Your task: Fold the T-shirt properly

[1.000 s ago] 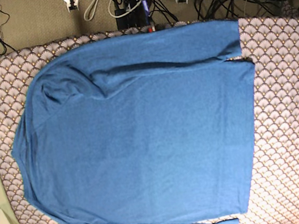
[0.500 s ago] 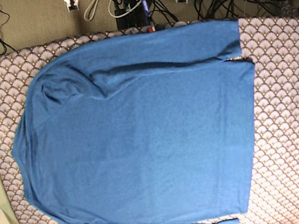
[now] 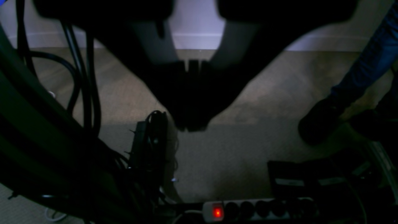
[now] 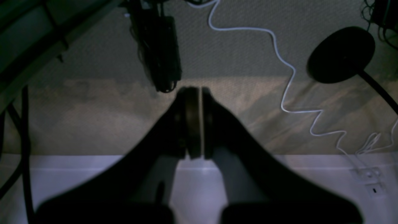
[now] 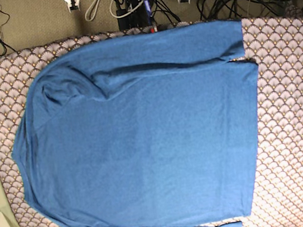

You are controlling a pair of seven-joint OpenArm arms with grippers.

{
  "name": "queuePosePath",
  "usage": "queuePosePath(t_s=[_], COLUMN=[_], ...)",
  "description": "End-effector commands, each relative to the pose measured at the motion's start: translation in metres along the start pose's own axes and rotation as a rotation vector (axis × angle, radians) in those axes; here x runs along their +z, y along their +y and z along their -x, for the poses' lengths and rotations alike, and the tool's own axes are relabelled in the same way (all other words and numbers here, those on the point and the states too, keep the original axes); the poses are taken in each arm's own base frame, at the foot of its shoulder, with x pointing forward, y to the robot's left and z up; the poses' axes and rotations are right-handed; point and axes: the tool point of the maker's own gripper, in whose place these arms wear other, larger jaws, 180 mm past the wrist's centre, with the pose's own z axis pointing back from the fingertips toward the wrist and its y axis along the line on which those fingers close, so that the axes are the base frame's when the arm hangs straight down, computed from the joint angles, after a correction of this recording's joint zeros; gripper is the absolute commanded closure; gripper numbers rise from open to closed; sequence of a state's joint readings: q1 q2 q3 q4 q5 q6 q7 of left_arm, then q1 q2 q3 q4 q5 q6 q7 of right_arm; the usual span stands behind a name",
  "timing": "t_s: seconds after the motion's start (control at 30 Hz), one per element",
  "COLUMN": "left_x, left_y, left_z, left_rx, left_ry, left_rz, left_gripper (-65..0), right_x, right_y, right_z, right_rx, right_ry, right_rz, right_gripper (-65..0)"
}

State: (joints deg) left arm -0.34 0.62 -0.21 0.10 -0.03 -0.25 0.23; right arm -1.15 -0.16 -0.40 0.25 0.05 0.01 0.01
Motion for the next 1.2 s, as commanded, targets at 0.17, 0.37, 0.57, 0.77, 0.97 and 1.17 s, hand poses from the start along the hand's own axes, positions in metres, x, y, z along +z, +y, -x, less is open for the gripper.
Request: queuePosePath(t_s=[0.17,0.37,0.57,0.77,0.97,1.17], left_x=[0.000,0.000,0.000,0.000,0.001,0.001], left_y=[-0.001,0.001,0.002,0.002,0.003,0.017], left_z=[0.001,0.001,0.001,0.000,0.017,0.018], left_rx=[-0.009,-0.009,-0.010,-0.010,-0.010,-0.010], left_ry=[0.004,0.005,0.005,0.003,0.022,0.024], left_rz=[0.003,0.000,-0.001,-0.001,-0.002,-0.022], left_gripper=[-0.3,-0.3,-0.3,-0.3,-0.3,-0.3], right_x=[0.000,0.000,0.000,0.001,0.002,0.002], right_y=[0.002,0.002,0.002,0.003,0.001,-0.001], right_z=[0.001,0.000,0.000,-0.013,-0.009,-0.006], right_rx=[-0.004,-0.004,-0.004,-0.004,-0.001,0.001], right_ry=[0.001,-0.001,-0.001,-0.035,-0.062,-0.059], right_rz=[-0.011,-0.011,-0.011,-0.012,-0.008,-0.006], right_gripper=[0.0,0.0,0.0,0.0,0.0,0.0])
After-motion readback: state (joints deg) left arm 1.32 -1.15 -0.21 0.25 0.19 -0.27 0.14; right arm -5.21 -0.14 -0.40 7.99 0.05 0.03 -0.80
